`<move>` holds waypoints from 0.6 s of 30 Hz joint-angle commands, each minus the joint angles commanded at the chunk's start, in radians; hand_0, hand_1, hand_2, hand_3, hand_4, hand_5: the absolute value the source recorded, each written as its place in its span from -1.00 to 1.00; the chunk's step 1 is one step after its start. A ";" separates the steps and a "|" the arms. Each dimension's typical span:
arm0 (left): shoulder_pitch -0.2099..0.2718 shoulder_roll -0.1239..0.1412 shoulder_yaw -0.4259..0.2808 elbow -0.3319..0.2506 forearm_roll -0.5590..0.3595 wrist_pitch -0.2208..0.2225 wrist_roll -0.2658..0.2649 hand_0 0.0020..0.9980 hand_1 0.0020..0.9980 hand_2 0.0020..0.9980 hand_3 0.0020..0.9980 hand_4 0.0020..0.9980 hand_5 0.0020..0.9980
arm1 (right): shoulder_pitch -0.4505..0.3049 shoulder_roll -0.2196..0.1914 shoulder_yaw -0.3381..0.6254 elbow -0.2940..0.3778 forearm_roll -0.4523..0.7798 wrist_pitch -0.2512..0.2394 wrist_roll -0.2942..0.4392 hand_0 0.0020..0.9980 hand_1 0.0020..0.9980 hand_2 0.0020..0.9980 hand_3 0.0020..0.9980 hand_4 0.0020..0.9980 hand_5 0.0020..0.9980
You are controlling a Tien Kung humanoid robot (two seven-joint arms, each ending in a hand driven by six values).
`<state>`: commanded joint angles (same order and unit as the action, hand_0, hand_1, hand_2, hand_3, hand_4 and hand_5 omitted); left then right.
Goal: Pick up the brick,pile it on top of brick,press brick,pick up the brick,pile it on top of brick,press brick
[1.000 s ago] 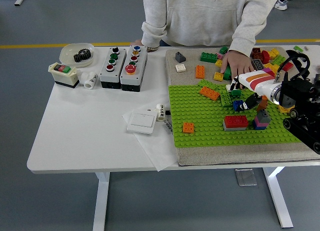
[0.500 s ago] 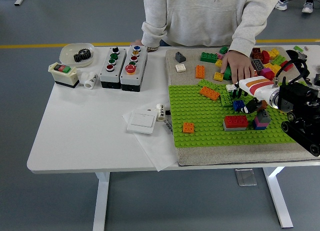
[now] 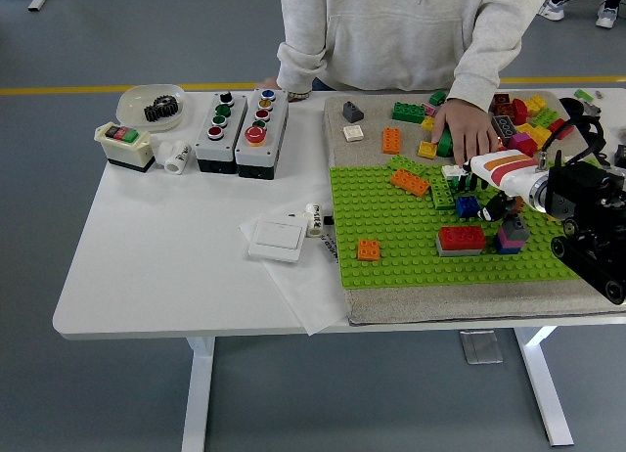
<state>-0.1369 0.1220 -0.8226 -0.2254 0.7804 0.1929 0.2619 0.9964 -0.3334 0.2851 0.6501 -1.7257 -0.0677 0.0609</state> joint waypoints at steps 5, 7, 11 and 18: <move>-0.003 0.000 -0.001 0.000 0.001 0.001 0.000 0.51 0.59 0.58 0.36 0.55 0.29 | 0.005 0.001 -0.002 0.001 0.000 0.008 0.004 0.08 0.07 0.10 0.15 0.60 -0.88; -0.004 0.000 -0.001 0.000 0.001 0.001 0.000 0.51 0.59 0.58 0.36 0.55 0.29 | 0.006 0.002 -0.005 0.000 -0.001 0.013 0.005 0.08 0.07 0.10 0.15 0.60 -0.88; -0.005 0.001 0.002 0.000 -0.004 0.002 -0.001 0.51 0.59 0.58 0.36 0.55 0.30 | 0.006 0.004 -0.008 -0.003 0.001 0.015 0.006 0.08 0.08 0.10 0.15 0.60 -0.88; -0.008 0.001 0.007 0.000 -0.010 0.004 -0.002 0.52 0.59 0.58 0.36 0.55 0.29 | 0.010 0.010 -0.014 -0.010 0.005 0.023 0.008 0.09 0.08 0.10 0.15 0.60 -0.88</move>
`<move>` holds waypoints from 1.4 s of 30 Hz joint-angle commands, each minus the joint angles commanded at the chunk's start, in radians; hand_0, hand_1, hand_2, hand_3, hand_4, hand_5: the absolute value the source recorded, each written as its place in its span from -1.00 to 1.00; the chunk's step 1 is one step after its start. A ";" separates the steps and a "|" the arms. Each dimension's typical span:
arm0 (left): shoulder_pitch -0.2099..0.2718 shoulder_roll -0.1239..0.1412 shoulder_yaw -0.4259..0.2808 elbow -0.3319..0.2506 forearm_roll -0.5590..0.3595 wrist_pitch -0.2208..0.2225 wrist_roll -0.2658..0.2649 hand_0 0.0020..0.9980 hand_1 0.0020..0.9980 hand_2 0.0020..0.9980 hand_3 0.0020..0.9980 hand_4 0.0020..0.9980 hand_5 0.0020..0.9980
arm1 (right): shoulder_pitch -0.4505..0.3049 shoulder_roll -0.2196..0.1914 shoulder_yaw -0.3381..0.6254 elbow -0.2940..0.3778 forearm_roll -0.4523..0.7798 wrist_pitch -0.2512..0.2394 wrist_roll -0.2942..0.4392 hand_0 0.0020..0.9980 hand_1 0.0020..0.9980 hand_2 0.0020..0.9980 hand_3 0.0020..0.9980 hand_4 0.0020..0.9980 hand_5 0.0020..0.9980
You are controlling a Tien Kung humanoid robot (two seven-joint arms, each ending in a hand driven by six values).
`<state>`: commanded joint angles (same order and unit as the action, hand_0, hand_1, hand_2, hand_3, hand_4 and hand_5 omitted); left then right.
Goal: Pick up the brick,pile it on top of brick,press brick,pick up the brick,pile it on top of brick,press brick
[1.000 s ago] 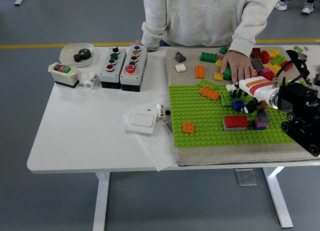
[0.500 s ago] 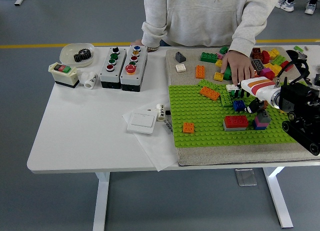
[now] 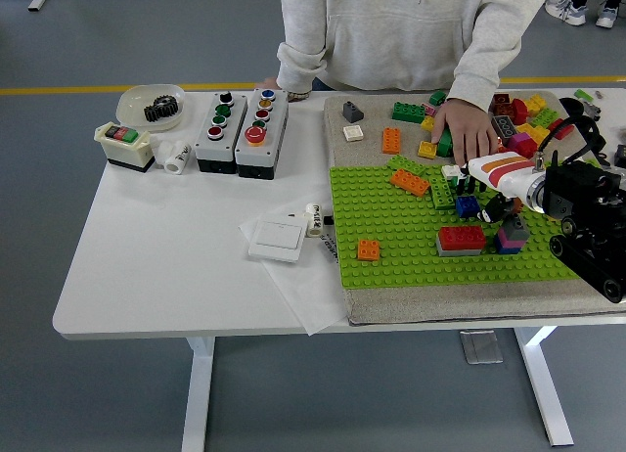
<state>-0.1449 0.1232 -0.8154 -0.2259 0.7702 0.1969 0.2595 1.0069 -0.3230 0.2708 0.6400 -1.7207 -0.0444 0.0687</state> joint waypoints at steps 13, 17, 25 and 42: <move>-0.005 0.001 0.005 -0.001 -0.004 0.002 0.000 0.52 0.59 0.58 0.36 0.54 0.29 | -0.001 0.011 -0.002 -0.022 0.014 0.005 0.000 0.10 0.08 0.11 0.17 0.61 -0.87; -0.005 0.002 0.005 -0.001 -0.005 0.003 0.000 0.52 0.59 0.58 0.36 0.54 0.29 | -0.002 0.012 -0.002 -0.021 0.017 0.006 0.000 0.09 0.07 0.10 0.16 0.61 -0.87; -0.006 0.002 0.007 -0.001 -0.008 0.004 0.000 0.52 0.59 0.58 0.35 0.55 0.29 | -0.004 0.013 -0.003 -0.018 0.022 0.006 0.003 -0.01 0.01 0.04 0.09 0.57 -0.89; 0.004 0.001 -0.003 -0.002 0.007 0.003 0.005 0.52 0.59 0.58 0.35 0.54 0.28 | -0.016 0.016 -0.006 -0.014 0.025 -0.004 0.013 -0.13 -0.09 -0.04 -0.04 0.41 -0.86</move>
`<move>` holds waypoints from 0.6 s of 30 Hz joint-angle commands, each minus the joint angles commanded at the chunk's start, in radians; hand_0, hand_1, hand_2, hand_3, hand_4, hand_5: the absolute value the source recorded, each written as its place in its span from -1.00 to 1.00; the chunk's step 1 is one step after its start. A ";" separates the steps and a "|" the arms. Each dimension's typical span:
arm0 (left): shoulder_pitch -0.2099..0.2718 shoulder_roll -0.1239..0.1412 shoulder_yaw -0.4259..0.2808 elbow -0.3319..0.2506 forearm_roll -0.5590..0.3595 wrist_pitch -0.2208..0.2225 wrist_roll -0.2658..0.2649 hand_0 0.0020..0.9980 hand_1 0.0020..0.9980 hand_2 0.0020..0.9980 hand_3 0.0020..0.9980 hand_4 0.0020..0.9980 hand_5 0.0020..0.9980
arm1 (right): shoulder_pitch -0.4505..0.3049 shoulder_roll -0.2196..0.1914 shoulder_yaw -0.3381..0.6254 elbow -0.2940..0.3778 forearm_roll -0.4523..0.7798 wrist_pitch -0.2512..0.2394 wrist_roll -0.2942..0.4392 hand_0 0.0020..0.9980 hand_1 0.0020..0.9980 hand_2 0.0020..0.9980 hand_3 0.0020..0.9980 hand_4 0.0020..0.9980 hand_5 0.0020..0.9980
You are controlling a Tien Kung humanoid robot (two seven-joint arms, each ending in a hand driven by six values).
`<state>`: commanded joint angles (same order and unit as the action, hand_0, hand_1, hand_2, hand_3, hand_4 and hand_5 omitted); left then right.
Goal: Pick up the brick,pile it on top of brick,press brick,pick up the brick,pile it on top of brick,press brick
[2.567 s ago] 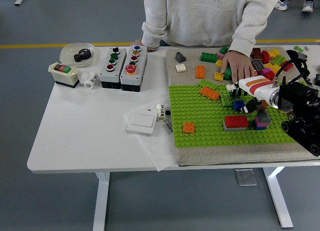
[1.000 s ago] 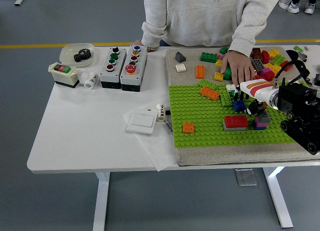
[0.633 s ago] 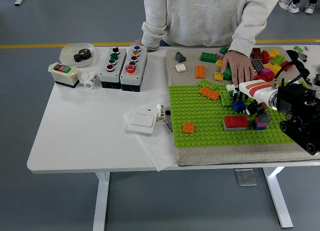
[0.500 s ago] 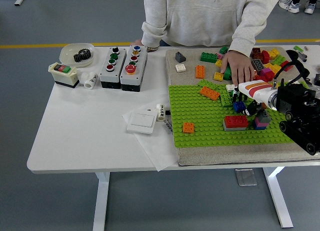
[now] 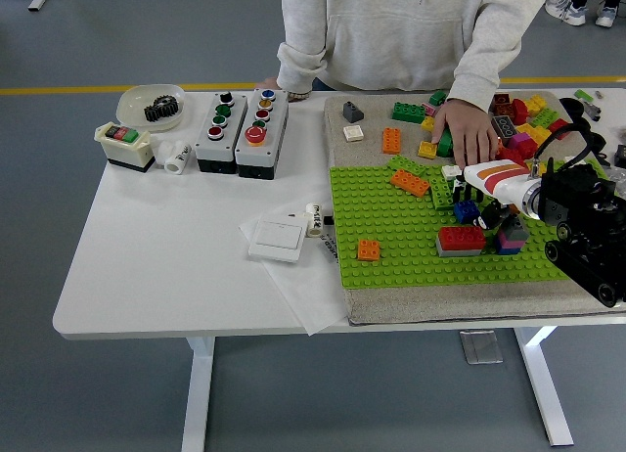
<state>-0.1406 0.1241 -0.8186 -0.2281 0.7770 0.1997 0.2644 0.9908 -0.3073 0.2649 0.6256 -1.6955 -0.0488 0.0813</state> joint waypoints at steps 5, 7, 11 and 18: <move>0.004 0.000 -0.004 0.000 0.005 -0.001 0.001 0.53 0.59 0.58 0.35 0.54 0.28 | -0.003 -0.004 0.006 0.009 -0.001 -0.004 0.003 -0.14 -0.10 -0.04 -0.05 0.40 -0.84; 0.005 0.000 -0.005 0.000 0.006 -0.001 0.001 0.53 0.59 0.58 0.35 0.54 0.28 | -0.004 -0.005 0.010 0.013 -0.003 -0.005 0.003 -0.14 -0.10 -0.04 -0.05 0.40 -0.84; 0.007 0.000 -0.006 0.000 0.009 -0.002 0.002 0.52 0.59 0.58 0.35 0.54 0.28 | -0.004 -0.009 0.023 0.025 -0.008 -0.009 0.006 -0.13 -0.10 -0.04 -0.05 0.41 -0.83; 0.006 0.001 -0.002 0.000 0.004 -0.002 0.001 0.52 0.59 0.58 0.35 0.54 0.27 | -0.002 -0.019 0.042 0.040 -0.010 -0.009 0.008 -0.13 -0.10 -0.04 -0.05 0.41 -0.83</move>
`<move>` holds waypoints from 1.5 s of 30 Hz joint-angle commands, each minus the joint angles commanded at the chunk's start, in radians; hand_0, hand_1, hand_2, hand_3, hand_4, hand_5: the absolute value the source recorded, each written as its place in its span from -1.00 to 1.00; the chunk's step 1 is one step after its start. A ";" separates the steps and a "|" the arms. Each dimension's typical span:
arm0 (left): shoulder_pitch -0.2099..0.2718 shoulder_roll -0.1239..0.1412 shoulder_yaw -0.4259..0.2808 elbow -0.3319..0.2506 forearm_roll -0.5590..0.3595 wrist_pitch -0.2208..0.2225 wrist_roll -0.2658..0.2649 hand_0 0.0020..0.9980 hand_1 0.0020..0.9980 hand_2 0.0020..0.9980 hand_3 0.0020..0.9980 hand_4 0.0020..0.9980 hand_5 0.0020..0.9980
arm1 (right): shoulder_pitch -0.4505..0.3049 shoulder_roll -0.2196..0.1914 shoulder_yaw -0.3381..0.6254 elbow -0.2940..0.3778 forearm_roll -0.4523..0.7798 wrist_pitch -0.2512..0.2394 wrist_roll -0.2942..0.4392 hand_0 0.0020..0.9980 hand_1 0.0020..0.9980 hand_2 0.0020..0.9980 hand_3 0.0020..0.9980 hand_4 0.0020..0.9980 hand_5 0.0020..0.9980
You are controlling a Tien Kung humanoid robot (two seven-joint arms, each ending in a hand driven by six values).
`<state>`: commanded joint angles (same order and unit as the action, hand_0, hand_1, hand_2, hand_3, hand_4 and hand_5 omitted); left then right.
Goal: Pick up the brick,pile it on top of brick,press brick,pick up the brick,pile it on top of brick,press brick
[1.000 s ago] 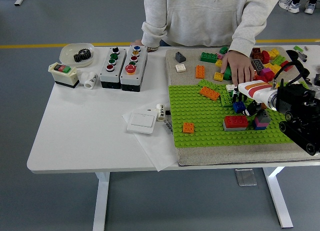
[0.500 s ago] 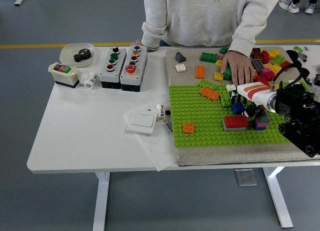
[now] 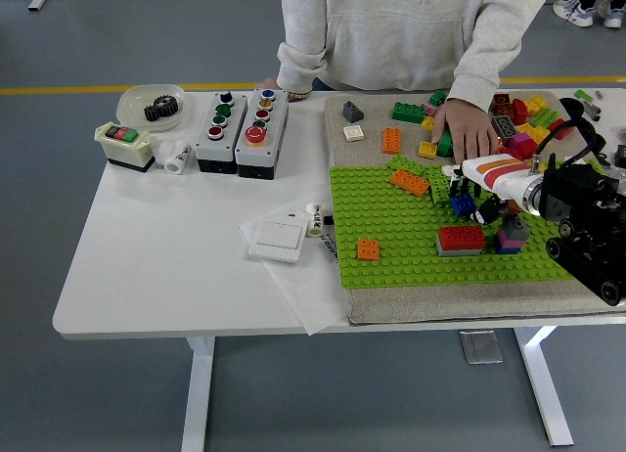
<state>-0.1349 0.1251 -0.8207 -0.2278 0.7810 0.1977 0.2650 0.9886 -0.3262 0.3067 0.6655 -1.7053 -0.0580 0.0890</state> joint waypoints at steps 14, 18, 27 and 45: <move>-0.001 0.001 0.000 0.001 -0.003 0.000 -0.002 0.52 0.59 0.58 0.35 0.54 0.28 | 0.009 -0.038 0.077 0.097 -0.031 0.043 -0.031 -0.12 -0.10 -0.05 -0.05 0.37 -0.80; -0.001 0.001 0.001 0.002 -0.005 0.001 -0.003 0.52 0.59 0.58 0.35 0.55 0.28 | 0.011 -0.055 0.120 0.167 -0.046 0.091 -0.073 -0.13 -0.10 -0.04 -0.05 0.37 -0.78; -0.002 0.003 0.004 0.002 -0.010 0.001 -0.005 0.52 0.59 0.58 0.35 0.54 0.28 | 0.020 -0.087 0.185 0.289 -0.044 0.251 -0.211 -0.13 -0.11 -0.04 -0.05 0.37 -0.78; 0.001 0.003 0.008 0.003 -0.018 0.001 -0.005 0.51 0.59 0.58 0.36 0.55 0.28 | -0.039 -0.123 0.265 0.404 0.008 0.377 -0.342 -0.16 -0.11 -0.04 -0.04 0.39 -0.76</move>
<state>-0.1340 0.1283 -0.8132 -0.2251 0.7633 0.1987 0.2598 0.9495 -0.4490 0.5715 1.0692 -1.6970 0.3186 -0.2534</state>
